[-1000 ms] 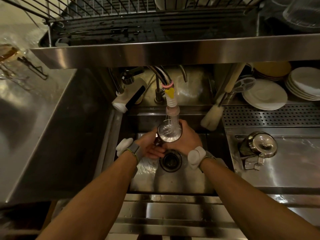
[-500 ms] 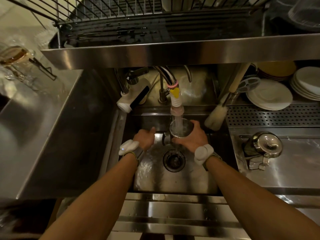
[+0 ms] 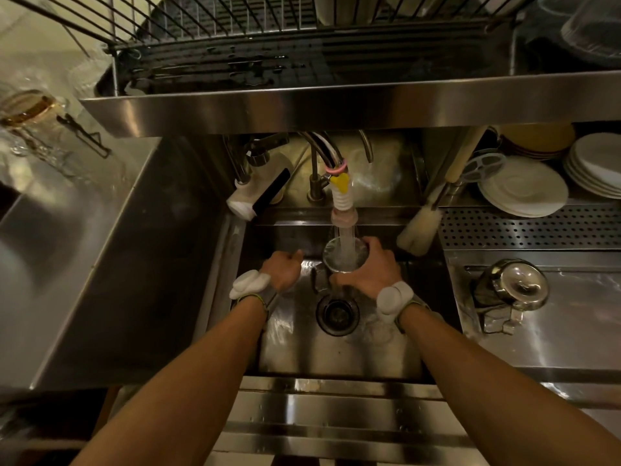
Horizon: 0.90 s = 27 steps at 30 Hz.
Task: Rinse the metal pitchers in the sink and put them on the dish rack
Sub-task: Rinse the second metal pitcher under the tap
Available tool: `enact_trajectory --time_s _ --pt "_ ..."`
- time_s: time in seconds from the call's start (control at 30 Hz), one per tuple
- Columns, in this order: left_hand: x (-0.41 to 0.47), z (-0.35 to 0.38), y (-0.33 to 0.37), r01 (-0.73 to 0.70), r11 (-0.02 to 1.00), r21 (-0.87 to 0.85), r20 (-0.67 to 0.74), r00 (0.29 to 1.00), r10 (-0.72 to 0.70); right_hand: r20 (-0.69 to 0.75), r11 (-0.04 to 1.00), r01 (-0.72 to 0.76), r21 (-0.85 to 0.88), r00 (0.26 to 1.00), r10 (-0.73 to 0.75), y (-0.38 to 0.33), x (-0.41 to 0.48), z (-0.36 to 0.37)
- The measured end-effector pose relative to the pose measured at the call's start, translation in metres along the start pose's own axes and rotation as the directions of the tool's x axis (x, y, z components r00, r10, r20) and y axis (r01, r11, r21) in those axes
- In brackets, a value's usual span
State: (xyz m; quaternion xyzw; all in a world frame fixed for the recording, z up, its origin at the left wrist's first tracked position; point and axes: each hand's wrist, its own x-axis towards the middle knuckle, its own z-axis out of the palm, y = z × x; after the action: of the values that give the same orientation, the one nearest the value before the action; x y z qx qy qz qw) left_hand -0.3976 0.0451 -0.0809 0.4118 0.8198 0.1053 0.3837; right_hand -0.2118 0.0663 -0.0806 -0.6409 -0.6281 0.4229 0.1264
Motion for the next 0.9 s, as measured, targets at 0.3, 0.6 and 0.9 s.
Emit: enact_trajectory --time_s 0.3,0.6,0.9 --pt "0.005 0.001 0.002 -0.055 0.998 -0.042 0.016 0.998 0.056 0.008 0.998 0.012 0.065 1.000 -0.013 0.000 0.001 -0.006" --pt "-0.005 0.005 0.014 -0.038 0.937 -0.347 0.208 0.971 0.116 -0.011 0.966 0.011 0.259 1.000 -0.008 -0.010 0.004 -0.002" --pt "-0.001 0.013 0.026 0.061 0.862 -0.502 0.203 0.978 0.050 0.068 0.958 -0.058 0.282 0.997 0.041 -0.002 0.012 0.002"
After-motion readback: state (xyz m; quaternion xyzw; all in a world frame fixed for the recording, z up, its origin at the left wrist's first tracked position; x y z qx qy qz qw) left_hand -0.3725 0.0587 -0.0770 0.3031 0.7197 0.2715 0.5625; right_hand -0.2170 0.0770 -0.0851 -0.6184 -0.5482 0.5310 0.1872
